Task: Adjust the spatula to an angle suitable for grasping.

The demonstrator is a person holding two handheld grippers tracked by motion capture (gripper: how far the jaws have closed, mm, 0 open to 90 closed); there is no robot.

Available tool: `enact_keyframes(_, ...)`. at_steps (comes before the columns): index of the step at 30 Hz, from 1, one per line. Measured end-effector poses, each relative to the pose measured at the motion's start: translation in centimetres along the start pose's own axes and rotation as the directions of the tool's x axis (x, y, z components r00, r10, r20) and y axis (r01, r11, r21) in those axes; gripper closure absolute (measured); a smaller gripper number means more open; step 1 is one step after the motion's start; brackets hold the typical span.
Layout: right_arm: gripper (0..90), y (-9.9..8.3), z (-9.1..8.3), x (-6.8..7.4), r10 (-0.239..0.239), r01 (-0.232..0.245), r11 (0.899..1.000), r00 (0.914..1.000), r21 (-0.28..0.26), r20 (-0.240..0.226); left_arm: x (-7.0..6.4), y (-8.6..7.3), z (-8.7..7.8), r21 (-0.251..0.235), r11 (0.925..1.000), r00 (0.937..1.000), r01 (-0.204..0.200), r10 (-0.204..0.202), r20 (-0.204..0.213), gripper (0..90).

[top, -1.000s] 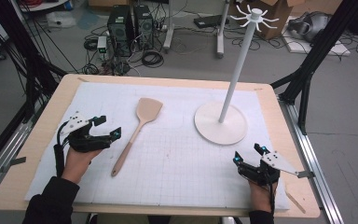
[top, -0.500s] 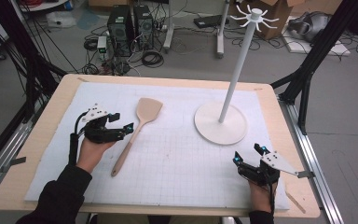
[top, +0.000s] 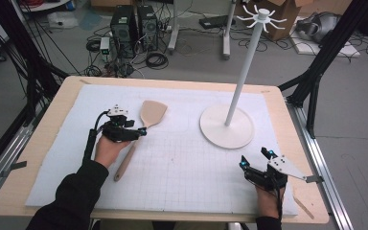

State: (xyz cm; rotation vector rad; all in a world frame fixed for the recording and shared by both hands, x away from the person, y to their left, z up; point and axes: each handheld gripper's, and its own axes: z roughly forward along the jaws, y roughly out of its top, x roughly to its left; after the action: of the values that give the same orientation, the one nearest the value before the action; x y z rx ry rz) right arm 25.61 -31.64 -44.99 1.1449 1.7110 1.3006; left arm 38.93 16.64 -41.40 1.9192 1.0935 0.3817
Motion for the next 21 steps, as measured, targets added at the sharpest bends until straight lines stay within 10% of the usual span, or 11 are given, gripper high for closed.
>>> enact_keyframes(5, 16.4, 0.0, 0.0, 0.0, -0.002, 0.002, 1.000, 1.0000, -0.001, 0.000, 0.4, -0.5, 1.2, 0.101, 0.9948, 0.9997, 0.012, -0.010, -0.023, 45.0)
enact_keyframes(21, 16.6, 0.0, -0.1, 0.1, 0.008, -0.008, 1.000, 1.0000, -0.003, -0.002, -0.5, -0.3, 2.5, 0.190, 0.9814, 0.9965, -0.027, 0.042, -0.072, 53.7)
